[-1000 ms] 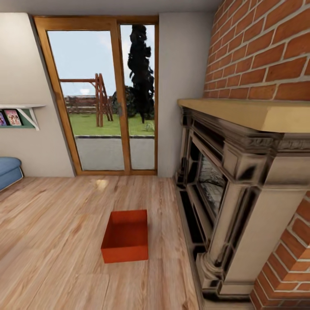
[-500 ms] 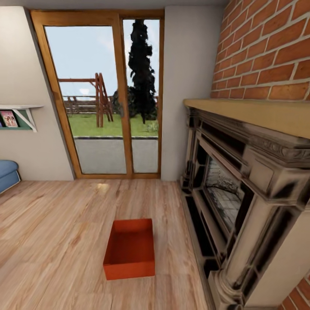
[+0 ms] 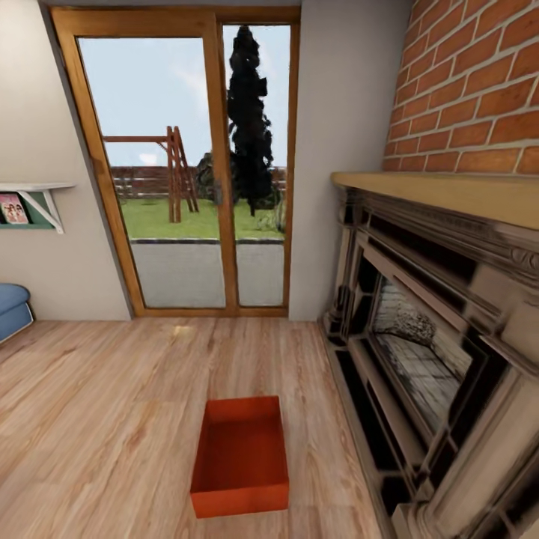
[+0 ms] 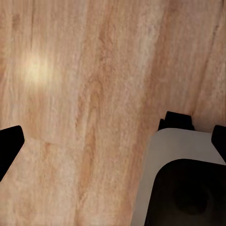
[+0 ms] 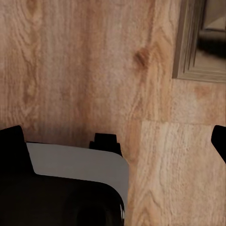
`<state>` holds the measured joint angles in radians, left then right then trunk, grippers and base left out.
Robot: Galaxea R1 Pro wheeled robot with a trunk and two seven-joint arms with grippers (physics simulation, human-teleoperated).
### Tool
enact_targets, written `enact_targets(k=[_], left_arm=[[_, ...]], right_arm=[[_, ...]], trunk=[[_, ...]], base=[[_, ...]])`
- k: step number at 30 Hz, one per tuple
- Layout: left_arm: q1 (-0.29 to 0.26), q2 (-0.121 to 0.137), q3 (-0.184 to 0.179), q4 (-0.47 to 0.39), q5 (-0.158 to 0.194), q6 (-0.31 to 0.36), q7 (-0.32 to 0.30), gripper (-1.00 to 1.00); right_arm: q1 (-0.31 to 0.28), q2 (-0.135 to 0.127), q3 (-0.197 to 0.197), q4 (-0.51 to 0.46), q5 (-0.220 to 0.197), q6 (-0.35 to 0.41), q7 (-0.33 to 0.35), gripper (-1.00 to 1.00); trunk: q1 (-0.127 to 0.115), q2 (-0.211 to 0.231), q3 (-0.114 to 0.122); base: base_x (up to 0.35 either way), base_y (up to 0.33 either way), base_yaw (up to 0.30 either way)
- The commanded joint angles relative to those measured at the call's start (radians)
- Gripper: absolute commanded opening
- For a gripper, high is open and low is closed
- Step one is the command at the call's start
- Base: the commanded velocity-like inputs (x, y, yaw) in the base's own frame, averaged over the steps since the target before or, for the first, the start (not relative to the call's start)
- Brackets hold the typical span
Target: Move the two storage containers from the living room to the garage. In the garage, place one container on the floor and stack the other container on top of it (either order is fine).
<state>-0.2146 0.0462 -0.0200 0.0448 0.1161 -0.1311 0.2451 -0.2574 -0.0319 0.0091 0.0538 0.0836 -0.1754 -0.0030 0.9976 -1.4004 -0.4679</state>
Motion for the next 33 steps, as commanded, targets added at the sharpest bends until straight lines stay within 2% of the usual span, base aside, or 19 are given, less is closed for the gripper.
enact_targets(k=[1,24,33], left_arm=[[-0.002,0.000,-0.003,0.004,0.010,-0.008,-0.001,1.00],[-0.002,-0.003,-0.003,0.006,0.008,-0.008,-0.001,1.00],[-0.002,0.000,-0.002,0.004,0.012,-0.008,-0.001,1.00]], right_arm=[[-0.002,0.000,0.000,0.005,0.008,-0.007,0.000,1.00],[-0.002,0.000,0.000,0.005,0.008,-0.006,-0.002,1.00],[-0.002,0.000,0.000,0.005,0.008,-0.006,-0.002,1.00]], trunk=[[0.001,-0.001,-0.001],[0.001,-0.001,-0.001],[0.001,-0.001,-0.001]], base=[[0.297,0.184,0.000],[0.334,0.016,0.000],[0.192,0.234,0.000]])
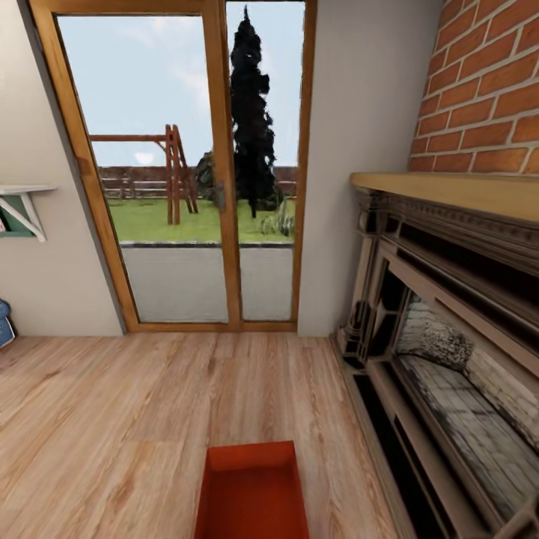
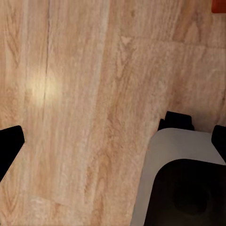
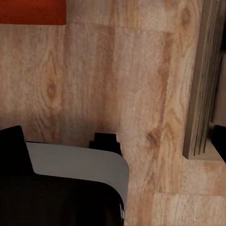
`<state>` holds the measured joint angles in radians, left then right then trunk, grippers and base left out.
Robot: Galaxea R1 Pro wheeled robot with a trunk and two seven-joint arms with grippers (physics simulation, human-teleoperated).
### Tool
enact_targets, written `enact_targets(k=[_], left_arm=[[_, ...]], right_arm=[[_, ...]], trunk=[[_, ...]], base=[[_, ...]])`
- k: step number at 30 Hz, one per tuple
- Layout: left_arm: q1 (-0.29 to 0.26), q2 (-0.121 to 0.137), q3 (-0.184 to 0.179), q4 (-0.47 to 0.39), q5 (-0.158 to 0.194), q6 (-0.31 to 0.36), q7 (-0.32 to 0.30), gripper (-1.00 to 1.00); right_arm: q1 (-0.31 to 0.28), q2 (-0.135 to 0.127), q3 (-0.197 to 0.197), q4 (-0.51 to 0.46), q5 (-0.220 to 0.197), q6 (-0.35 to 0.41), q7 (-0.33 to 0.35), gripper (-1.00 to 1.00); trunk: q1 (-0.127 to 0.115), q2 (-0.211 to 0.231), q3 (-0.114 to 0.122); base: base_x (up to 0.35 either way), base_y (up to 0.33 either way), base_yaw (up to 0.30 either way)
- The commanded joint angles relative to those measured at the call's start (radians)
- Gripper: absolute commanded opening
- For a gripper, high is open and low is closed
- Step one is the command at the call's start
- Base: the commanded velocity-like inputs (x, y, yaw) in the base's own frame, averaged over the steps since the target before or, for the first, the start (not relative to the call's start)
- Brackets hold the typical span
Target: Move the two storage containers from the living room to the garage. In the garage, place one container on the floor and stack the other container on top of it (either order is fine).
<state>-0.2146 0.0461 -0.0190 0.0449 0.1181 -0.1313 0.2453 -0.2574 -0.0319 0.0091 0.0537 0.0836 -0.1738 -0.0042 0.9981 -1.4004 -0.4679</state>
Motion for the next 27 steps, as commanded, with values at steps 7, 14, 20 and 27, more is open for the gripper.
enact_targets(k=[7,14,20,27], left_arm=[[-0.002,0.000,-0.002,0.004,0.011,-0.008,-0.001,1.00],[-0.002,0.000,-0.002,0.004,0.011,-0.008,-0.001,1.00],[-0.002,0.000,-0.002,0.004,0.010,-0.008,-0.001,1.00],[-0.002,0.000,-0.002,0.004,0.009,-0.008,-0.001,1.00]], right_arm=[[-0.002,0.000,0.000,0.005,0.008,-0.007,0.000,1.00],[-0.002,0.000,0.000,0.005,0.008,-0.007,0.000,1.00],[-0.002,0.000,0.000,0.005,0.008,-0.007,0.000,1.00],[-0.002,0.000,0.000,0.005,0.008,-0.007,0.000,1.00]], trunk=[[0.000,-0.001,-0.001],[0.000,-0.001,-0.001],[0.000,-0.001,-0.001],[0.000,-0.001,-0.001]], base=[[0.021,0.333,0.000],[0.187,0.121,0.000],[0.287,0.009,0.000],[0.314,-0.053,0.000]])
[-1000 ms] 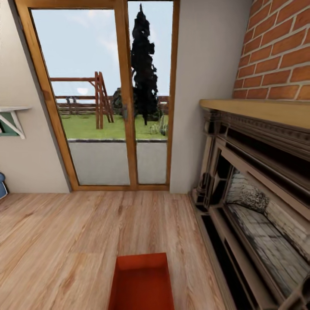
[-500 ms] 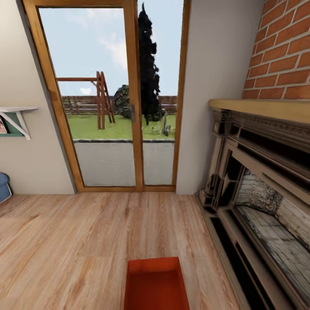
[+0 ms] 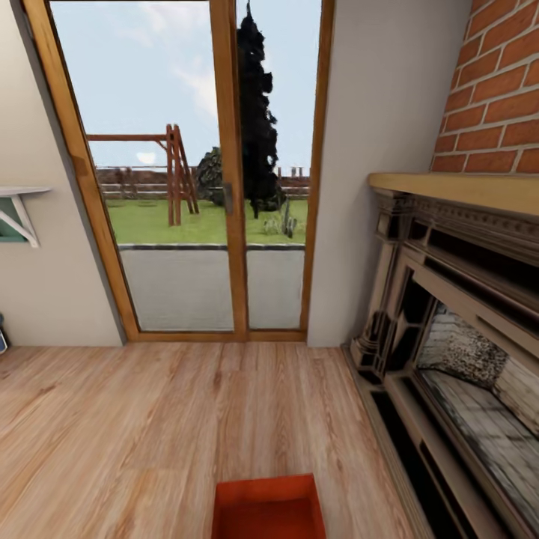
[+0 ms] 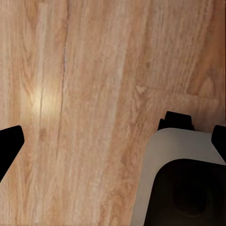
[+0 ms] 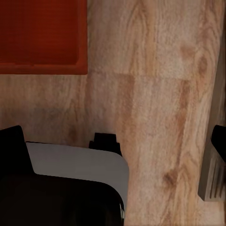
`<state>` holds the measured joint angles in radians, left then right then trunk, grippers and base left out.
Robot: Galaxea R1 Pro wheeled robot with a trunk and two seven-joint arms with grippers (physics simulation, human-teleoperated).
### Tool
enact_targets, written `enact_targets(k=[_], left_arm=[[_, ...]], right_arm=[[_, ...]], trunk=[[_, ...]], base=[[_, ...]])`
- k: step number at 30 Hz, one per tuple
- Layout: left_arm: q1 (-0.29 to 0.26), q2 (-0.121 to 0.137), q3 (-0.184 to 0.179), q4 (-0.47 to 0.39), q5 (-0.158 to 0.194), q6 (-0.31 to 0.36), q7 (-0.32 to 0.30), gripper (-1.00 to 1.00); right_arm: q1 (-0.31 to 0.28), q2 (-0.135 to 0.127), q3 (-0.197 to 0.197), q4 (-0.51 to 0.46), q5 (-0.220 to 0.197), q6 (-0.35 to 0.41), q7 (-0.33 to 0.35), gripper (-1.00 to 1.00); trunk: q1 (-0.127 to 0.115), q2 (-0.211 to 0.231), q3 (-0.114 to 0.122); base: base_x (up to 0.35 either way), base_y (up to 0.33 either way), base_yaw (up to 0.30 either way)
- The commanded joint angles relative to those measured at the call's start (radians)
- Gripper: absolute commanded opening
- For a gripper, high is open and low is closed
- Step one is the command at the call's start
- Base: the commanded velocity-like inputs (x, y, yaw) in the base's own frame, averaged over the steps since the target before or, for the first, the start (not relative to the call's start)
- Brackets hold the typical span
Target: Move the two storage containers from the living room to the garage. In the garage, place one container on the floor and stack the other container on top of it (either order is fine).
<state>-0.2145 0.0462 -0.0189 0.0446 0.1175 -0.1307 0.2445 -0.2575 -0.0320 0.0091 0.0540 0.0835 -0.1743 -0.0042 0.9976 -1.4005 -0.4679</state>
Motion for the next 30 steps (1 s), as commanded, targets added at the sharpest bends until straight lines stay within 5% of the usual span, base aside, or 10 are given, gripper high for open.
enact_targets(k=[1,9,24,28,30], left_arm=[[-0.002,0.000,-0.003,0.004,0.009,-0.009,-0.001,1.00],[-0.002,-0.002,-0.004,0.004,0.008,-0.009,-0.001,1.00],[-0.002,-0.010,0.002,0.003,0.013,-0.001,0.003,1.00],[-0.010,-0.006,0.004,0.001,0.015,0.035,0.005,1.00],[-0.034,-0.001,0.005,-0.019,0.017,0.122,0.004,1.00]], right_arm=[[-0.002,0.000,0.000,0.004,0.009,-0.007,0.000,1.00],[-0.002,0.000,0.000,0.004,0.009,-0.007,0.000,1.00],[-0.003,0.008,-0.010,0.002,-0.004,0.006,-0.018,1.00],[-0.016,0.007,-0.010,0.001,-0.004,0.058,-0.035,1.00],[-0.046,0.007,-0.010,-0.017,-0.004,0.152,-0.056,1.00]], trunk=[[0.001,-0.001,-0.001],[0.001,-0.001,-0.001],[0.001,-0.001,-0.001],[0.001,-0.001,-0.001],[0.001,-0.001,-0.001]], base=[[0.298,-0.183,0.000],[0.281,-0.208,0.000],[0.001,-0.001,0.000],[0.000,0.000,0.000],[0.000,0.000,0.000]])
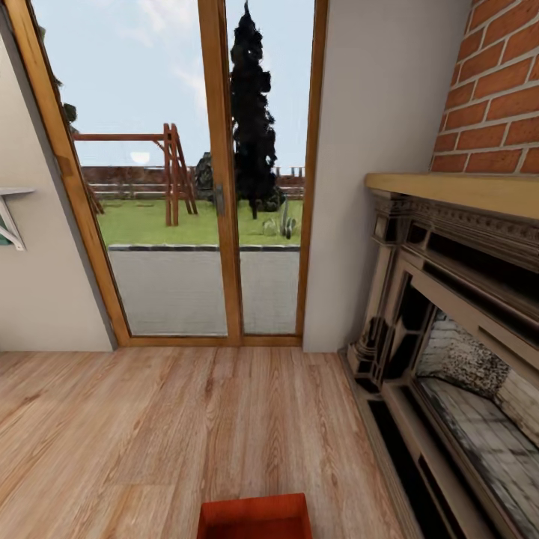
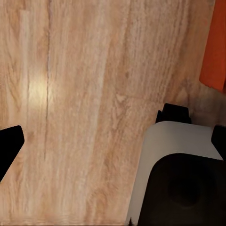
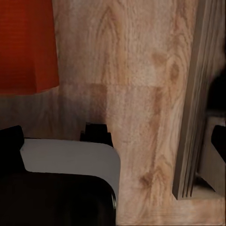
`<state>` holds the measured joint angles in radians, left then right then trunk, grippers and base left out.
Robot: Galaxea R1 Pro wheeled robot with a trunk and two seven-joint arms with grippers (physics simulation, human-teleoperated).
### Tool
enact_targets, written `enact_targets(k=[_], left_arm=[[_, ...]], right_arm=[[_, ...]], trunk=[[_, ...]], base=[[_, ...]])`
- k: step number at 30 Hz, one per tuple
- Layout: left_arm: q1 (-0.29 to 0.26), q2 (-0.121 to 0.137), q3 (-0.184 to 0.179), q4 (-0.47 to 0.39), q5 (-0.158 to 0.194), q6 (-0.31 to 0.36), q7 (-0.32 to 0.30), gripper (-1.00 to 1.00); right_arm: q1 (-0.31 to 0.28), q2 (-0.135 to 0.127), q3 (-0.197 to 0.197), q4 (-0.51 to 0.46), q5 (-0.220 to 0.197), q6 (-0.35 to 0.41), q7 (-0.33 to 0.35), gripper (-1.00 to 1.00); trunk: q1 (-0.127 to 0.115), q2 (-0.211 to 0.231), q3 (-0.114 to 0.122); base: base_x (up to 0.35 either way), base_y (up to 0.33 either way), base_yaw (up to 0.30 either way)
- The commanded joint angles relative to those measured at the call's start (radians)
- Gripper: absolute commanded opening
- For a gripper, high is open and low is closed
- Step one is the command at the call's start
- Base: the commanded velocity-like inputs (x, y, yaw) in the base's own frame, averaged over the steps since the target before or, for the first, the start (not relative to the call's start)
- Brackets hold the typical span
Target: Move the two storage containers from the living room to the garage. In the garage, place one container on the floor and stack the other container on top of it (either order is fine).
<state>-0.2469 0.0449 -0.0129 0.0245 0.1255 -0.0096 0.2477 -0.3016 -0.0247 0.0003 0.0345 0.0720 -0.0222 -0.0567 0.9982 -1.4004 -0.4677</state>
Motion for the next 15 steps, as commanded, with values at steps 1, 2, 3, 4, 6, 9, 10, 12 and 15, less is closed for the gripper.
enact_targets(k=[1,2,3,4,6,9,10,12,15], left_arm=[[-0.017,0.002,0.002,-0.022,0.010,0.065,0.001,1.00],[-0.029,0.002,0.008,-0.057,0.014,0.134,0.000,1.00],[-0.037,0.003,0.018,-0.103,0.020,0.205,0.000,1.00],[-0.040,0.003,0.024,-0.129,0.024,0.239,0.001,1.00],[-0.047,0.002,0.054,-0.284,0.044,0.398,0.002,1.00],[-0.053,-0.005,0.072,-0.582,0.054,0.680,0.006,1.00],[-0.053,-0.006,0.073,-0.632,0.054,0.717,0.007,1.00],[-0.099,-0.007,0.074,-0.708,0.051,0.778,0.012,1.00],[-0.267,-0.010,0.076,-0.526,0.053,0.780,0.127,1.00]], right_arm=[[-0.025,0.000,-0.001,-0.016,0.007,0.063,-0.014,1.00],[-0.047,0.002,-0.001,-0.040,0.007,0.129,-0.023,1.00],[-0.067,0.004,-0.002,-0.068,0.007,0.191,-0.030,1.00],[-0.077,0.005,-0.002,-0.083,0.006,0.220,-0.033,1.00],[-0.126,0.025,-0.001,-0.173,0.006,0.343,-0.049,1.00],[-0.216,0.089,0.000,-0.320,0.006,0.554,-0.139,1.00],[-0.234,0.103,0.000,-0.337,0.006,0.582,-0.162,1.00],[-0.316,0.135,-0.001,-0.358,0.002,0.624,-0.236,1.00],[-0.389,0.151,-0.002,-0.354,-0.004,0.634,-0.264,1.00]], trunk=[[0.000,-0.001,-0.001],[0.000,-0.001,-0.001],[0.000,-0.001,-0.001],[0.000,-0.001,-0.001],[0.000,-0.001,-0.001],[0.000,-0.001,-0.001],[0.000,-0.001,-0.001],[0.000,-0.001,-0.001],[0.000,-0.001,-0.001]], base=[[0.000,0.000,0.000],[0.000,0.000,0.000],[0.000,0.000,0.000],[0.000,0.000,0.000],[0.000,0.000,0.000],[0.000,0.000,0.000],[0.000,0.000,0.000],[0.000,0.000,0.000],[0.000,0.000,0.000]])
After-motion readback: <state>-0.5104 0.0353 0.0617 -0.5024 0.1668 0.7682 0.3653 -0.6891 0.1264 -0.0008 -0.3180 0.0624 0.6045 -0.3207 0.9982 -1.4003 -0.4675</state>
